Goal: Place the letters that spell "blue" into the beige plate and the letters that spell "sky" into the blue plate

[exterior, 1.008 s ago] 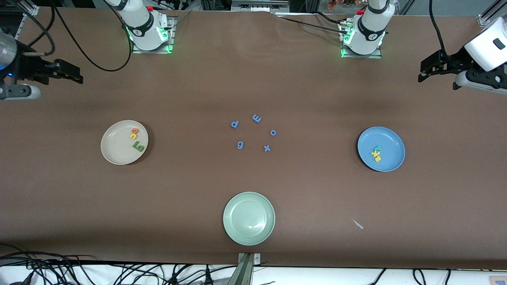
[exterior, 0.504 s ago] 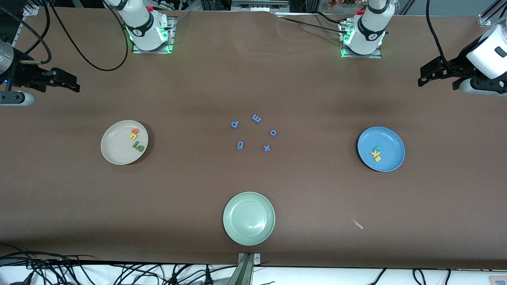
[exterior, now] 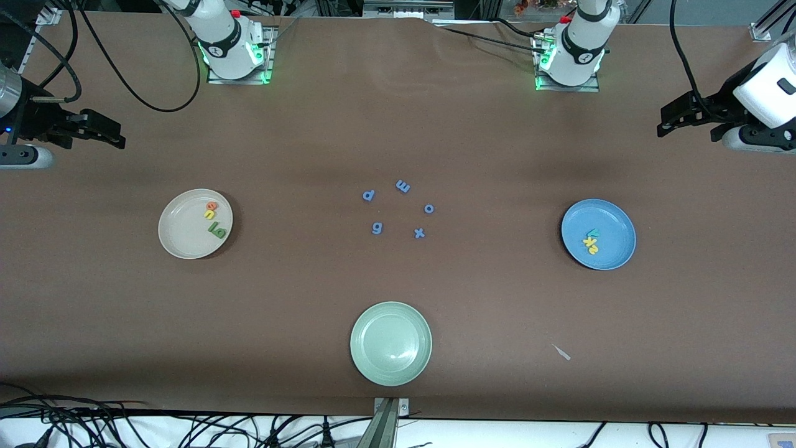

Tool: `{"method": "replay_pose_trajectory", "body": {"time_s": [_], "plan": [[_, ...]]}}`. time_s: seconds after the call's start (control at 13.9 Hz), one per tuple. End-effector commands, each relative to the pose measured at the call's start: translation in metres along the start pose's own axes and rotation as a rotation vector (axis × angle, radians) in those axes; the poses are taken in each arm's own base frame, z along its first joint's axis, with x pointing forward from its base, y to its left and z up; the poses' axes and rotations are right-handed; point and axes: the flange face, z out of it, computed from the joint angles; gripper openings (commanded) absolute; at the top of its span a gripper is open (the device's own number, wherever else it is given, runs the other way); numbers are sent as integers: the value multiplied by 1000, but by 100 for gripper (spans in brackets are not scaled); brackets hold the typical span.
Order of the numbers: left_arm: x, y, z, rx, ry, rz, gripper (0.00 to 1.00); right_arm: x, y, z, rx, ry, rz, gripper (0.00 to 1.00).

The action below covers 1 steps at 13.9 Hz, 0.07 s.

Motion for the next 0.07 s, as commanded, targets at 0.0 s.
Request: {"method": "replay_pose_trajectory", "body": {"time_s": [0.0], "plan": [[0,0,-5,-12,-5,-9,100,-1,1,-1,-15,3,16,100]]}}
